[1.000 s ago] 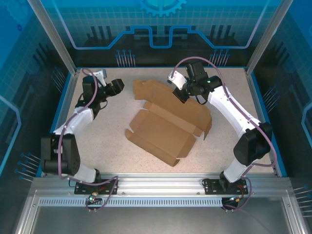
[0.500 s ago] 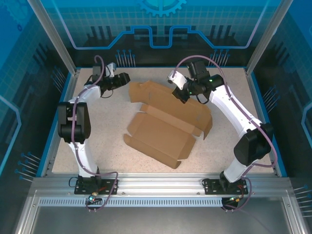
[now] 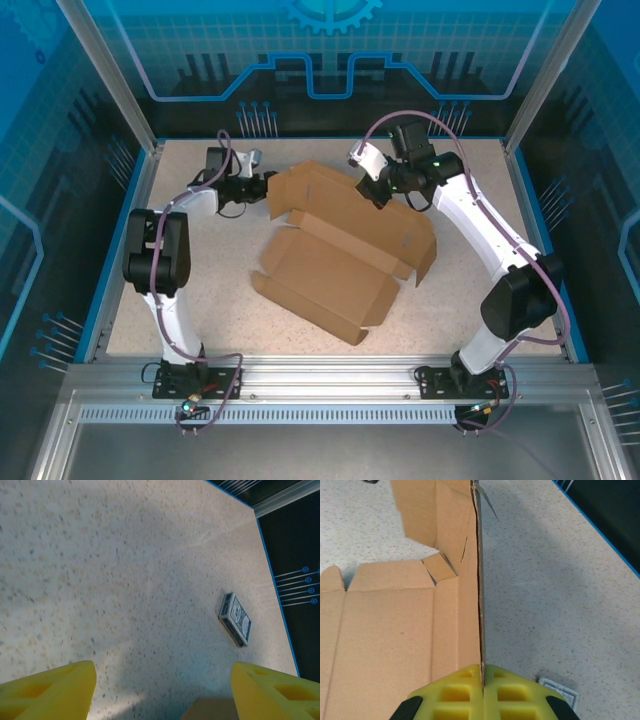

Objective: Fold the paper box

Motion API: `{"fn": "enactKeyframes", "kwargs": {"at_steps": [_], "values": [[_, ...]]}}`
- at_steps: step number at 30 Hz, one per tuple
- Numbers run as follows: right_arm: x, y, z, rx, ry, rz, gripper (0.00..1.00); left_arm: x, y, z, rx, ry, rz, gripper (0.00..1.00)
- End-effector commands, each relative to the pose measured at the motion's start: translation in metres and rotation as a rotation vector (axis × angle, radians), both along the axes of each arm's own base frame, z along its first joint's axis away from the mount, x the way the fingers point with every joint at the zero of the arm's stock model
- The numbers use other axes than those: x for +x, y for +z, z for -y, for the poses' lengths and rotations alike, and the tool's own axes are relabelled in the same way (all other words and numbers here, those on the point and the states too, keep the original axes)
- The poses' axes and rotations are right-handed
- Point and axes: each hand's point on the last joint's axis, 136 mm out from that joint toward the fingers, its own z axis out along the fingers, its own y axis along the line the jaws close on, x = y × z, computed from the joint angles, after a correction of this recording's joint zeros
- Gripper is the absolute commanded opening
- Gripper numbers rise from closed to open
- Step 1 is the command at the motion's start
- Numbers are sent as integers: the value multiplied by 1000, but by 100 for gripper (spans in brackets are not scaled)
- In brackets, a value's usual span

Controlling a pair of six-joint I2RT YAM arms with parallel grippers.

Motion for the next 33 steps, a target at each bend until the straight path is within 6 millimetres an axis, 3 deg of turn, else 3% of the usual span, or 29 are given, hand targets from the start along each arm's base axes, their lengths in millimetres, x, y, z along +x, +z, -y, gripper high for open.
{"fn": "enactKeyframes", "kwargs": {"at_steps": [1, 10, 19, 33], "values": [[8, 1, 3, -33, -54, 63, 0, -8, 24, 8, 5, -28, 99, 72], [19, -25, -8, -159, -74, 154, 0, -1, -9, -2, 48, 53, 34, 72], [24, -43, -11, -291, -64, 256, 0, 8, -27, -10, 98, 95, -10, 71], [26, -59, -15, -390, -36, 364, 0, 14, -31, 0, 52, 61, -14, 72]]}}
